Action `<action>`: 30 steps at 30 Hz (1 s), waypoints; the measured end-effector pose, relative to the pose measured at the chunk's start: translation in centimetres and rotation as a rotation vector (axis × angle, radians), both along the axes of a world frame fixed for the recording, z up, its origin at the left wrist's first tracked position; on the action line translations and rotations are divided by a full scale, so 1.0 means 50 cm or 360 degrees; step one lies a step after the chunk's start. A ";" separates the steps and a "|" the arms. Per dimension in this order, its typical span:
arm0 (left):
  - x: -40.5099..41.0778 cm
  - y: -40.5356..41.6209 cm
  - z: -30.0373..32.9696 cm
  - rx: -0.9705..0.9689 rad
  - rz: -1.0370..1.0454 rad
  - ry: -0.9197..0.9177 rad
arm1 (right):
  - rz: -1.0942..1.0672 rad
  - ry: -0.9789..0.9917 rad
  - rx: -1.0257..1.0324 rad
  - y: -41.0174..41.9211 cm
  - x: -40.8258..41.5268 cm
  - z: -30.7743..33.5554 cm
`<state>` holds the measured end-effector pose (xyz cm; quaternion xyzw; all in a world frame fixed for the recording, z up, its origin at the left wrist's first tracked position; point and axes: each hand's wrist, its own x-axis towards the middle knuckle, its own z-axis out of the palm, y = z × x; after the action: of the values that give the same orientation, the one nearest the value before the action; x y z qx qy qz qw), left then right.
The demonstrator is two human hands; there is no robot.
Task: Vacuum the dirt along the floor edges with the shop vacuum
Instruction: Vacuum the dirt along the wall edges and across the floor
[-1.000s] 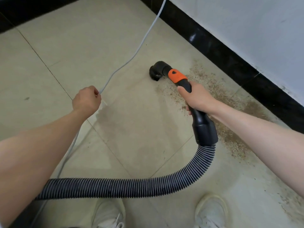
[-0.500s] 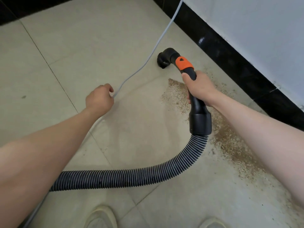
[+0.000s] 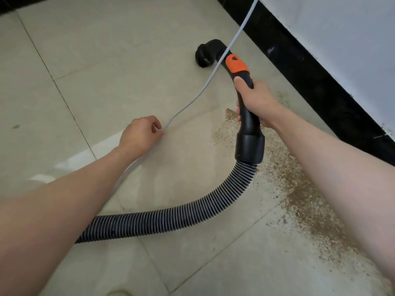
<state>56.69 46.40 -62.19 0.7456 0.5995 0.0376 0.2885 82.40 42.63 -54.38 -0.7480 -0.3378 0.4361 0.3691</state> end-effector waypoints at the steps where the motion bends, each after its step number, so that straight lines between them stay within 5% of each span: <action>1: 0.000 -0.001 0.000 0.0010 0.0037 0.0028 | 0.0017 -0.0027 -0.0010 -0.006 -0.003 0.003; 9: 0.049 -0.028 0.039 0.0039 -0.0086 -0.0039 | 0.0044 -0.0155 -0.0119 -0.165 -0.021 0.030; 14: 0.119 -0.090 0.089 -0.0258 -0.0280 -0.0181 | 0.0055 -0.0169 -0.0206 -0.250 -0.013 0.068; 25: 0.325 -0.195 0.214 -0.1190 0.0482 -0.1128 | 0.0176 -0.0396 -0.0275 -0.292 -0.026 0.101; 30: 0.351 -0.198 0.227 -0.1364 0.0548 -0.1134 | 0.0325 -0.0552 -0.0325 -0.294 -0.053 0.085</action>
<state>74.22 36.49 -50.85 0.3954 0.5399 0.0866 0.7380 79.75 27.93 -50.15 -0.8071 -0.4243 0.3680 0.1818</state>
